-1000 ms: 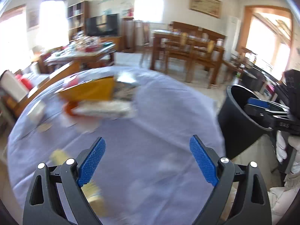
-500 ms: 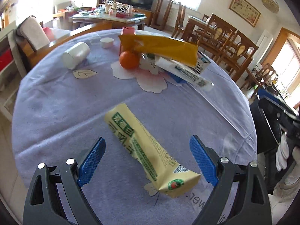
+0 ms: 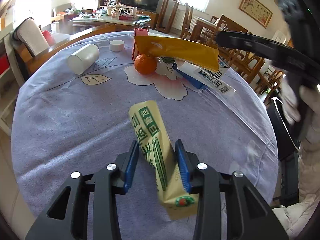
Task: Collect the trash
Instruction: 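Grasp the yellow-green snack wrapper with the left tool while the right tool grasps the yellow wrapper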
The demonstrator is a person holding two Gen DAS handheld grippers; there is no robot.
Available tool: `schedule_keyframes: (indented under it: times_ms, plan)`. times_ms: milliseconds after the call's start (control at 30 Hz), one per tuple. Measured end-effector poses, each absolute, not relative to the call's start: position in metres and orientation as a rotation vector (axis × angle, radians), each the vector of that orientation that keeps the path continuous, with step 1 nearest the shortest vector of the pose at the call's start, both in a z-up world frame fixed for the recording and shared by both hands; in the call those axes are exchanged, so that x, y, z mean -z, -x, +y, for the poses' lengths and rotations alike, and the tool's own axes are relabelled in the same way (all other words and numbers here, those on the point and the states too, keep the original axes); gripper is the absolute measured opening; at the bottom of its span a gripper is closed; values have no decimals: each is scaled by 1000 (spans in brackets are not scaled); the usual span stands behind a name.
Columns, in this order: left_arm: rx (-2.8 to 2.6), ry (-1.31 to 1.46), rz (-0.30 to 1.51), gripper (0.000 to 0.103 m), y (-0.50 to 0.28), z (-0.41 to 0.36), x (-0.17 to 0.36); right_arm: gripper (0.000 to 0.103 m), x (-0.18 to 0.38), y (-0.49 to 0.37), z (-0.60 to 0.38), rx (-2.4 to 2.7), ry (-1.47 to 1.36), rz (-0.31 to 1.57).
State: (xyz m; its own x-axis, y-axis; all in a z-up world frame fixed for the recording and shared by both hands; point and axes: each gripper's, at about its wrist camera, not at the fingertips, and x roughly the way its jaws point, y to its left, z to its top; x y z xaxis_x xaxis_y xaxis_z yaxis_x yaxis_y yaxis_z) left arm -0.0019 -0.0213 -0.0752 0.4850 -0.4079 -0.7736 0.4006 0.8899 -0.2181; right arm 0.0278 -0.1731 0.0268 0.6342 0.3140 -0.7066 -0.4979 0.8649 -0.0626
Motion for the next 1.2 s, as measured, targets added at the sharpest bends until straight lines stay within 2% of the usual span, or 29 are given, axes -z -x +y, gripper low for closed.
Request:
schedule_keyframes:
  times_ms: [67,233,300,333,433,633,933,1200]
  plan:
    - [506,-5,940,35,1,-22,74,62,-18,-45,-162,-486,290,788]
    - [532,-28,922,31,0,-20,73,59,10,-74,-145,-476,379,868]
    - [538,-28,914,29,0,-19,74,52,18,-79,-143,-475,401,893]
    - [536,-32,908,28,-1,-18,74,42,21,-81,-143,-481,399,908]
    - [525,-40,884,25,-3,-15,74,31,25,-82,-141,-498,381,911]
    - [504,-6,842,23,-8,-3,70,19,17,-71,-149,-498,299,880]
    - [548,34,779,23,-1,-10,50,18,-17,-25,-196,-557,69,795]
    - [625,5,728,23,12,-53,32,18,-30,38,-255,-516,-43,735]
